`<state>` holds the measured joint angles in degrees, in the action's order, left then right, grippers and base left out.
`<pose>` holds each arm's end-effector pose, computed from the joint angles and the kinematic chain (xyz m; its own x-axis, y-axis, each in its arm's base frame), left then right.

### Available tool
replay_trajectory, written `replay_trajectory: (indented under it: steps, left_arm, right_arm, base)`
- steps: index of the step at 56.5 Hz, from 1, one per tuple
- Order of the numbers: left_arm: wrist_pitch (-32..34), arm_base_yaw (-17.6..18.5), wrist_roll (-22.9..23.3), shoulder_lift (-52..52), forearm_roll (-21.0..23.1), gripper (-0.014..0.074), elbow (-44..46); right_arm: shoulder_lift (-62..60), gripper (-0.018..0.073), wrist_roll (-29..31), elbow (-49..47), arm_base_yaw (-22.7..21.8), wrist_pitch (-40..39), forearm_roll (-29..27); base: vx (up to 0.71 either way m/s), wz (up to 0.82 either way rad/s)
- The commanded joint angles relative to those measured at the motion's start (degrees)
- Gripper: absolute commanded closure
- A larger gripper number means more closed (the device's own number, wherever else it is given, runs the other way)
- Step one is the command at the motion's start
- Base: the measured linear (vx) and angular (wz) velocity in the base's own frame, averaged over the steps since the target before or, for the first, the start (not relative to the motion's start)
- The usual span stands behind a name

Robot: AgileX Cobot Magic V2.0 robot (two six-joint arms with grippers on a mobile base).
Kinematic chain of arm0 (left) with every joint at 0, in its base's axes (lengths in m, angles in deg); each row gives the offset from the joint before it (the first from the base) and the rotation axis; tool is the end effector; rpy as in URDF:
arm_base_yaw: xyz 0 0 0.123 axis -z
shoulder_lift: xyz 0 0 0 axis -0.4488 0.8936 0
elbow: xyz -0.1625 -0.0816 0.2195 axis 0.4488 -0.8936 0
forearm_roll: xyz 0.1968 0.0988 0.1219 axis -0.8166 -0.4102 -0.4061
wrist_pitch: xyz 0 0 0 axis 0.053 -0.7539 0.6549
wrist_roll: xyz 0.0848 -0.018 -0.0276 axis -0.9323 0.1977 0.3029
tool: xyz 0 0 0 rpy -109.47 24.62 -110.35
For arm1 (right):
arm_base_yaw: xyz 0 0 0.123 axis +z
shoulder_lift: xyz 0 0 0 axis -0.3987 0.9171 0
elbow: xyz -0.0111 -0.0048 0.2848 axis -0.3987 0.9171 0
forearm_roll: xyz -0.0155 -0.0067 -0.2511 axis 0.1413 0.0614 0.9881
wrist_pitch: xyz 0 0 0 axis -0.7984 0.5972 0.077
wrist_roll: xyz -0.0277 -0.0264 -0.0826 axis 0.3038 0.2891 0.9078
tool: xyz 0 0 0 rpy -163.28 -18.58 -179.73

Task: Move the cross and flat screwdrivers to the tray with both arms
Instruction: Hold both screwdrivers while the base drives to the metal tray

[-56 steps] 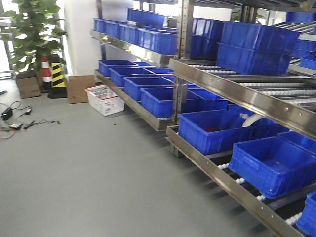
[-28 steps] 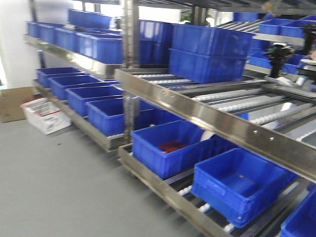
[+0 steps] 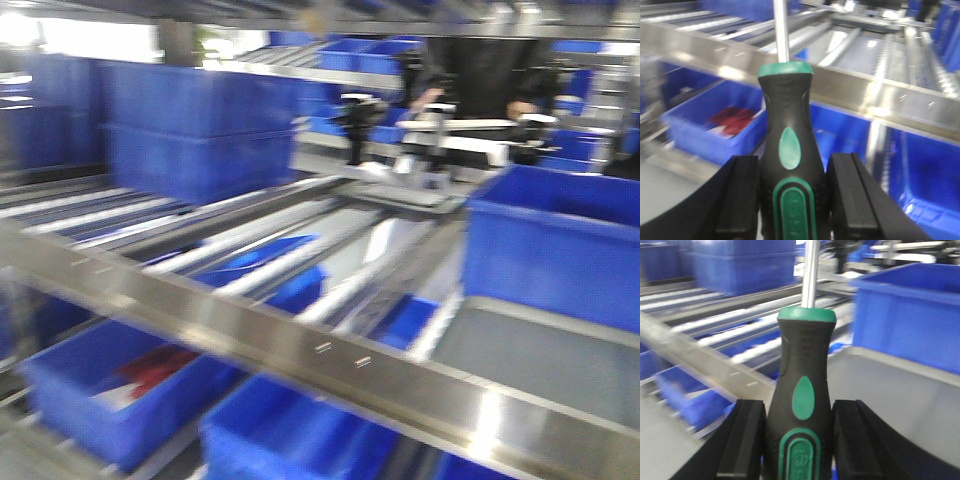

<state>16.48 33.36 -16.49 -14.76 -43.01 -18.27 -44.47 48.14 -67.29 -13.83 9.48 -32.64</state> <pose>0.0805 -0.0123 0.3672 -0.3403 -0.0707 -0.9377 0.1086 0.9875 -0.1139 0.1179 0.0220 0.3741 -0.2432 0.0534 -0.9685 -0.1653 0.9816 0.0956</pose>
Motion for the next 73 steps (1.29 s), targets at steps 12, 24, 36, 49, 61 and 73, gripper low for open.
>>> replay_trajectory:
  steps: [12,24,36,49,61,73]
  left_arm:
    - [5.5,0.2,0.0,0.2,0.5,0.0595,1.7]
    - [5.5,0.2,0.0,0.2,0.5,0.0595,1.7]
    - [5.5,0.2,0.0,0.2,0.5,0.0595,1.7]
    - [5.5,0.2,0.0,0.2,0.5,0.0595,1.7]
    - [5.5,0.2,0.0,0.2,0.5,0.0595,1.7]
    - [5.5,0.2,0.0,0.2,0.5,0.0595,1.7]
  right_arm:
    - [0.1,0.0567,0.2,-1.9,0.0,-5.6,0.3]
    - [0.1,0.0567,0.2,-1.9,0.0,-5.6,0.3]
    - [0.1,0.0567,0.2,-1.9,0.0,-5.6,0.3]
    - [0.1,0.0567,0.2,-1.9,0.0,-5.6,0.3]
    - [0.1,0.0567,0.2,-1.9,0.0,-5.6,0.3]
    - [0.1,0.0567,0.2,-1.9,0.0,-5.6,0.3]
  base:
    - [0.36,-0.77]
    - [0.27,-0.69]
    - [0.19,-0.55]
    - [0.1,-0.33]
    - [0.02,-0.1]
    - [0.0,0.0]
